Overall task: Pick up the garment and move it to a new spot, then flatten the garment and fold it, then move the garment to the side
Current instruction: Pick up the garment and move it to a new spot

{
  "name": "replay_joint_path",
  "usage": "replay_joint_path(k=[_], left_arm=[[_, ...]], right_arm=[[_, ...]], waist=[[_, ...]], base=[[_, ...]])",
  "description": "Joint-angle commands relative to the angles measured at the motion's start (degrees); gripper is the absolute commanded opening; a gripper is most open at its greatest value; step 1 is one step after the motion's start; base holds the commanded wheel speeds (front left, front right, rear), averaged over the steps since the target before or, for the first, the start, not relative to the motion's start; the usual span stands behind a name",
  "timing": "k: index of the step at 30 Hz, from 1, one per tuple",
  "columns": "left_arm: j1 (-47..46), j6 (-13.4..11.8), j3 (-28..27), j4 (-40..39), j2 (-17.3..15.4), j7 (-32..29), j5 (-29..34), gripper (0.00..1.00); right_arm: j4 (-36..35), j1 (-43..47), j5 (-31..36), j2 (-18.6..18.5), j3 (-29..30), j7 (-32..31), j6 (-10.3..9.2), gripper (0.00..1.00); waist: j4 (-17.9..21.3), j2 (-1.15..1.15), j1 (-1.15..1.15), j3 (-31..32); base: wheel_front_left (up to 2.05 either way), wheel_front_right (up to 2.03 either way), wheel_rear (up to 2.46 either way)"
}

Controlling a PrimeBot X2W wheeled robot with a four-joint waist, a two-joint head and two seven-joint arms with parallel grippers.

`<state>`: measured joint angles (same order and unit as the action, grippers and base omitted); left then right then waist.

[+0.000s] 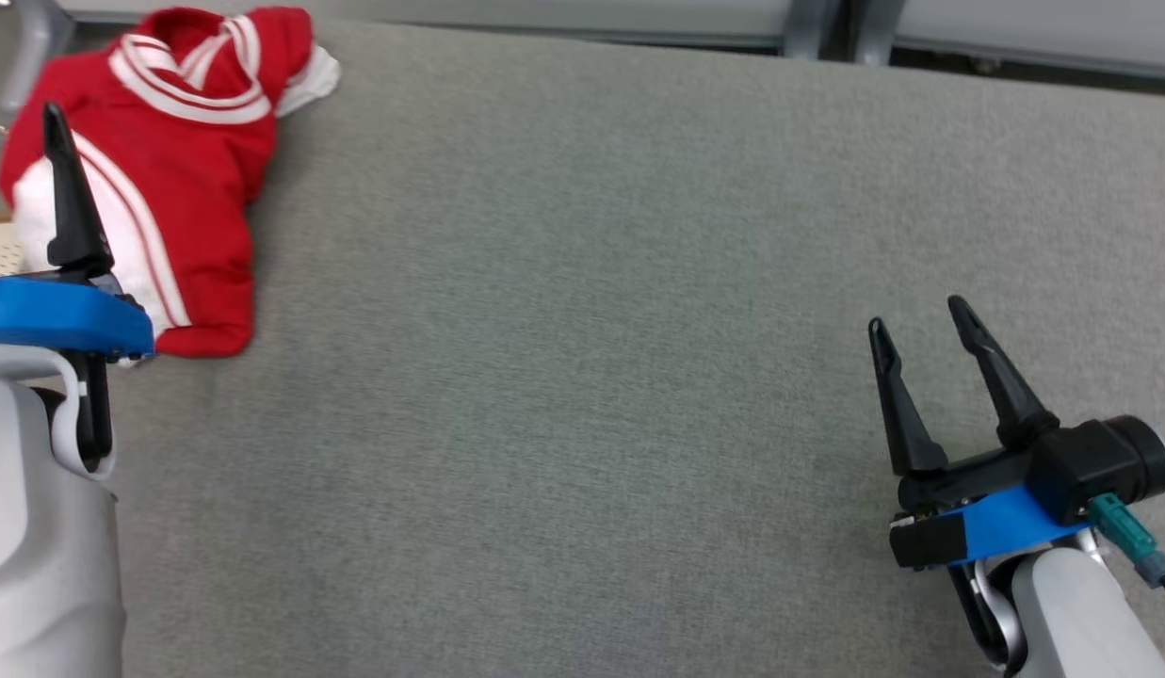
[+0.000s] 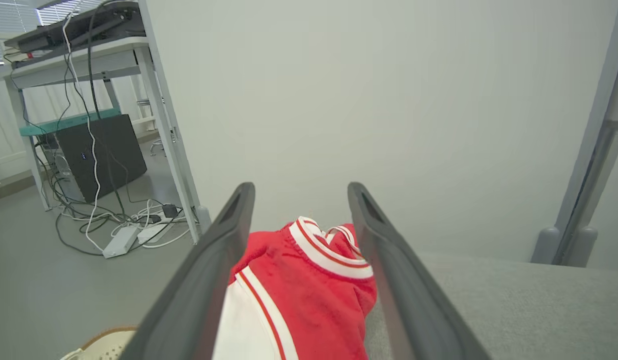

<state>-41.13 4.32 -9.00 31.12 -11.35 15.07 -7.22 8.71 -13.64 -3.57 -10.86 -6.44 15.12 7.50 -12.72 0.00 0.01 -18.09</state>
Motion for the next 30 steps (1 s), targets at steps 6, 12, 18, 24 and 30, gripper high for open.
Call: replay_joint_path(k=[6, 12, 18, 24, 30], left_arm=[[-5.90, 1.04, -0.19, 14.34, -2.91, 0.18, -0.51, 1.00], [-9.54, 1.77, 0.74, 27.88, -4.28, -0.48, -1.03, 1.00], [-11.46, 2.21, 1.47, 36.88, -4.09, -3.09, -1.88, 1.00], [-12.32, 2.66, 1.71, 41.19, -3.30, -6.92, -3.08, 1.00], [-12.58, 2.94, 2.87, 42.36, -2.98, -8.53, -4.04, 0.00]], right_arm=[[-2.43, -2.17, 0.74, -1.43, 0.00, 0.06, -0.02, 1.00], [-3.97, -3.00, 1.10, -2.25, 0.36, 0.06, -0.02, 1.00], [-4.99, -3.01, 1.49, -2.95, 1.04, 0.06, -0.02, 1.00], [-5.54, -3.38, 1.91, -2.97, 0.81, 0.06, -0.02, 1.00], [-5.53, -3.85, 1.88, -2.66, 0.52, 0.06, -0.02, 1.00]], waist=[[3.79, 0.00, -0.01, -6.00], [4.38, 0.00, -0.01, -8.39], [4.18, 0.00, -0.01, -10.06], [4.11, 0.00, -0.01, -10.96], [4.36, 0.00, -0.01, -10.69]], base=[[0.00, 0.00, 0.00], [0.00, 0.00, 0.00], [0.00, 0.00, 0.00], [0.00, 0.00, 0.00], [0.00, 0.00, 0.00]])
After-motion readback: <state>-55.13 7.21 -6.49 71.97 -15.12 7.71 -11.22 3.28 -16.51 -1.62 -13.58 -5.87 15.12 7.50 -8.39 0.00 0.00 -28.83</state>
